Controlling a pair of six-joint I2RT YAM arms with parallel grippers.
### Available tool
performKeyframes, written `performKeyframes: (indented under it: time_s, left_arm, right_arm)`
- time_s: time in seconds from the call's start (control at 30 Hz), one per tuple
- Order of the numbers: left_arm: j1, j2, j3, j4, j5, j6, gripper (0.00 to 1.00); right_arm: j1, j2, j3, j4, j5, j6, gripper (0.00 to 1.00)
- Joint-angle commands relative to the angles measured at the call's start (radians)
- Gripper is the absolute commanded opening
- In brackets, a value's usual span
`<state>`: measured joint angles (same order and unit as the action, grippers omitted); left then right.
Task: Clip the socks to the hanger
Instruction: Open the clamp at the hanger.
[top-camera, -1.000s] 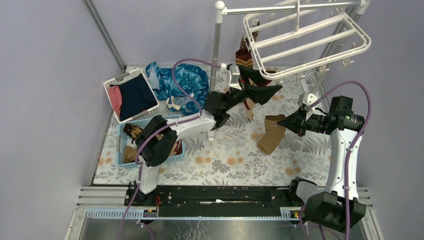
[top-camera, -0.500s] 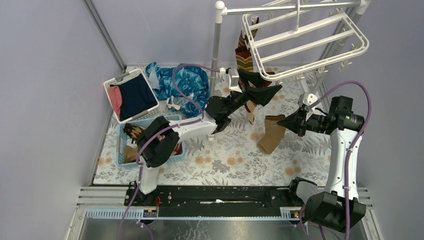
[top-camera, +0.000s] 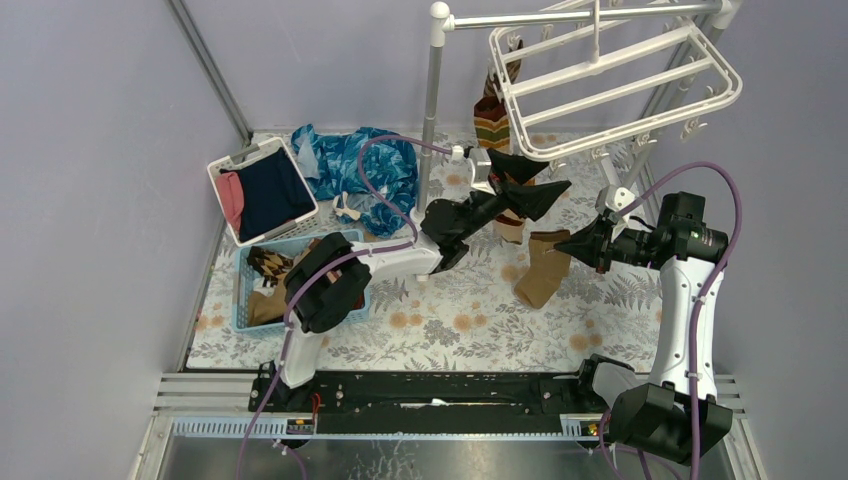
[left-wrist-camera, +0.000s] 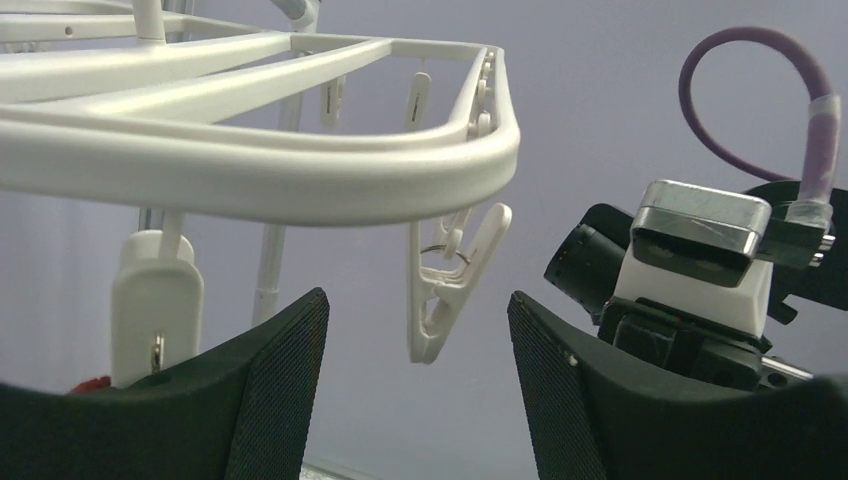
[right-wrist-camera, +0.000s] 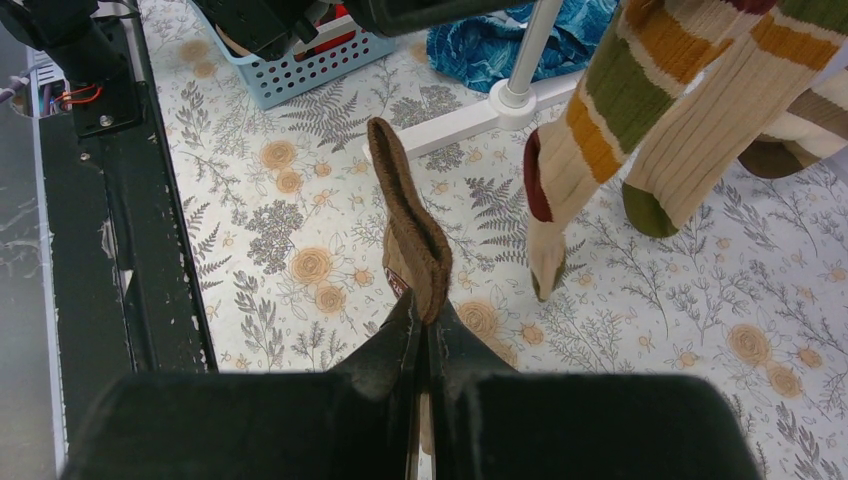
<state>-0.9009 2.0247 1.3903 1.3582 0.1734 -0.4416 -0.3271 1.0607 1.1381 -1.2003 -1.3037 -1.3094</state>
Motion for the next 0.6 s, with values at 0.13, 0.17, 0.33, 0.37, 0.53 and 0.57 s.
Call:
performKeyframes:
  time_s: [0.13, 0.17, 0.33, 0.37, 0.53, 0.57]
  left_arm:
    - [-0.015, 0.015, 0.040, 0.084, -0.033, 0.067, 0.71]
    - [-0.015, 0.015, 0.043, 0.083, -0.035, 0.071, 0.71]
    - [-0.015, 0.006, 0.058, 0.058, -0.041, 0.090, 0.69]
    - [-0.015, 0.003, 0.059, 0.049, -0.043, 0.095, 0.68]
    - [-0.016, -0.019, 0.058, 0.014, -0.056, 0.104, 0.67]
    - [-0.016, -0.024, 0.055, 0.012, -0.060, 0.104, 0.67]
  right_arm:
    - [0.013, 0.001, -0.003, -0.021, -0.048, -0.013, 0.04]
    - [0.013, 0.001, -0.003, -0.021, -0.048, -0.013, 0.04]
    - [0.014, 0.001, -0.002, -0.022, -0.047, -0.014, 0.04]
    - [0.015, 0.001, -0.001, -0.022, -0.046, -0.013, 0.04]
    - [0.016, 0.002, -0.001, -0.023, -0.045, -0.014, 0.04]
    - [0.017, 0.003, -0.001, -0.022, -0.045, -0.014, 0.05]
